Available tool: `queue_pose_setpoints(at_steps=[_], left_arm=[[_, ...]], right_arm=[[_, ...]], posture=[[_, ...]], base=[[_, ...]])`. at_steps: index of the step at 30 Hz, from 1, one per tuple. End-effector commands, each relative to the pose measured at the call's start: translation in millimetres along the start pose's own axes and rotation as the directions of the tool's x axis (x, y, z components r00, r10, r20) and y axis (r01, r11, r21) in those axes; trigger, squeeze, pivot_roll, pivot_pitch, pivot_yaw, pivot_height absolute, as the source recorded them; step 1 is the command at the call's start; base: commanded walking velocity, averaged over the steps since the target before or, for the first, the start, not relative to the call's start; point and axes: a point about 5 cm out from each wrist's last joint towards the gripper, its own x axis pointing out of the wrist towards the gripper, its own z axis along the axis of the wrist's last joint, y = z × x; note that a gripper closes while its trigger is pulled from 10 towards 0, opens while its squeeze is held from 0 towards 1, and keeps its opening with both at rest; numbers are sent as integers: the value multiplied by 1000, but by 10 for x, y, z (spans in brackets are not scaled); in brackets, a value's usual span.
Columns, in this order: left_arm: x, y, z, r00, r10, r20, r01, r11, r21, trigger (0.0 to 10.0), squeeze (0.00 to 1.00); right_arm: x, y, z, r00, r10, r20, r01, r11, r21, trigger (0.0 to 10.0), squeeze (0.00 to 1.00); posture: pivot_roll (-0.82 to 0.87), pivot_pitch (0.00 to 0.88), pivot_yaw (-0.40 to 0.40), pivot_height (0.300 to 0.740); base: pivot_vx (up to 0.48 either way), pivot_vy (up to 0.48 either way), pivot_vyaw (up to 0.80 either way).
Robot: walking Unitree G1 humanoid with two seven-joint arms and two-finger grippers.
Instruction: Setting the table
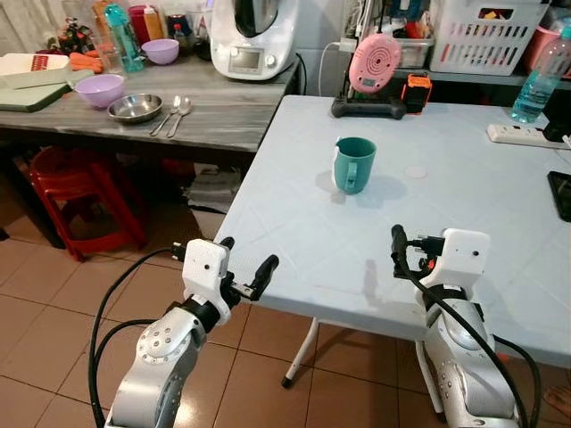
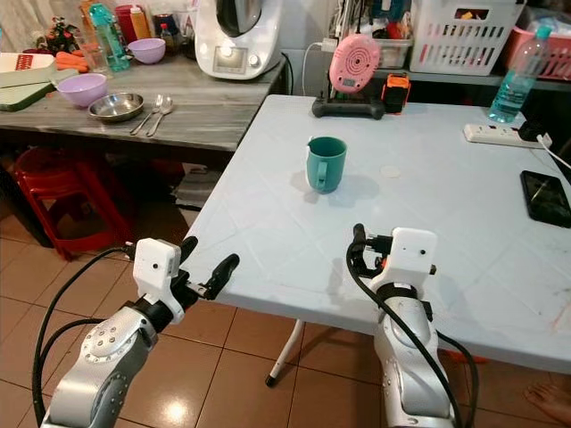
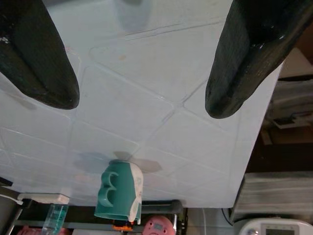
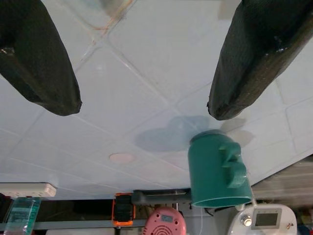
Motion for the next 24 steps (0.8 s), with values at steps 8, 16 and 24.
queue_pose_setpoints(at_steps=[8, 16, 24], left_arm=[[5, -20, 58, 1000, -16, 14, 15, 1000, 9, 10000, 0], [11, -16, 53, 1000, -11, 13, 11, 1000, 7, 10000, 0], [13, -7, 53, 1000, 3, 22, -3, 1000, -2, 10000, 0]], right_arm=[[20, -3, 71, 1000, -3, 17, 3, 1000, -5, 10000, 0], [43, 3, 74, 1000, -1, 15, 1, 1000, -5, 10000, 0], [71, 20, 82, 1000, 2, 16, -1, 1000, -3, 10000, 0]], posture=[[9, 14, 43, 740], [14, 9, 38, 740], [17, 7, 34, 740]], base=[[0, -328, 0], [0, -391, 0], [0, -195, 0]])
